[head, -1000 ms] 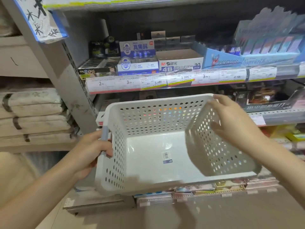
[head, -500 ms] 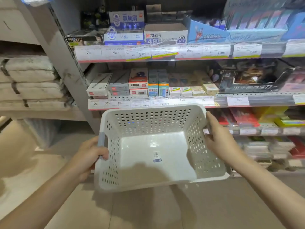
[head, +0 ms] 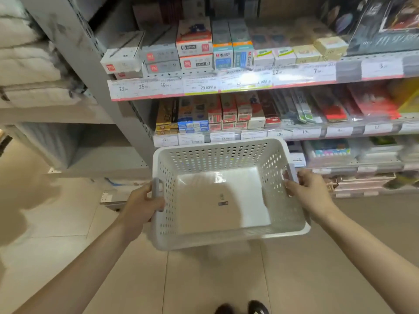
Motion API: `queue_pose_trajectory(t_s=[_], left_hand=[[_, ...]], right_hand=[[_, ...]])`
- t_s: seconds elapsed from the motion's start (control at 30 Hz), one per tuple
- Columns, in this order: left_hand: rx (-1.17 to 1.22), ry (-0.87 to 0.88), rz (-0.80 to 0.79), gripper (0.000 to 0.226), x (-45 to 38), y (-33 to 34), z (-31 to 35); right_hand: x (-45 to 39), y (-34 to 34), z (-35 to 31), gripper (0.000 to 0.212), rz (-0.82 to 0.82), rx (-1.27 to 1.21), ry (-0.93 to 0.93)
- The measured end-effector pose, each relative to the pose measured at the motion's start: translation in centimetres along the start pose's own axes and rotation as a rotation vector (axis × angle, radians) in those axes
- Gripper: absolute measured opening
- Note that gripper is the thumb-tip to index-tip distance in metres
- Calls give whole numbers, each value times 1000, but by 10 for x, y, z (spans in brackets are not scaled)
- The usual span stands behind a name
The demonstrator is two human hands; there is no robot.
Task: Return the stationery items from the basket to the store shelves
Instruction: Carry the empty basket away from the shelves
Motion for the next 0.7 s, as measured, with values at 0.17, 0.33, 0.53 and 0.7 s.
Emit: queue_pose_trajectory(t_s=[0.17,0.33,0.53,0.7], left_hand=[[-45,-28,46,25,-46,13,-65],[-69,-82,64,7,-87,47,-141],[-11,-204,43,30,-145,90,-246],[54,-298,24,32,-198,118,-328]], right_hand=[[-11,59,78,28,-8,-34,203],[-28,114,158,26,-32,107,275],[-64,180,243,20,-46,197,233],[-96,235,317,19,-76,243,249]])
Point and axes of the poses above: each hand's wrist, its own x-axis away from the middle knuckle, its own y-axis out of the palm, z = x × y, the point moved 5 cm from there along -x, towards the middle knuckle, and after that the axes turned 4 degrees about x, right-handed, at the moved point
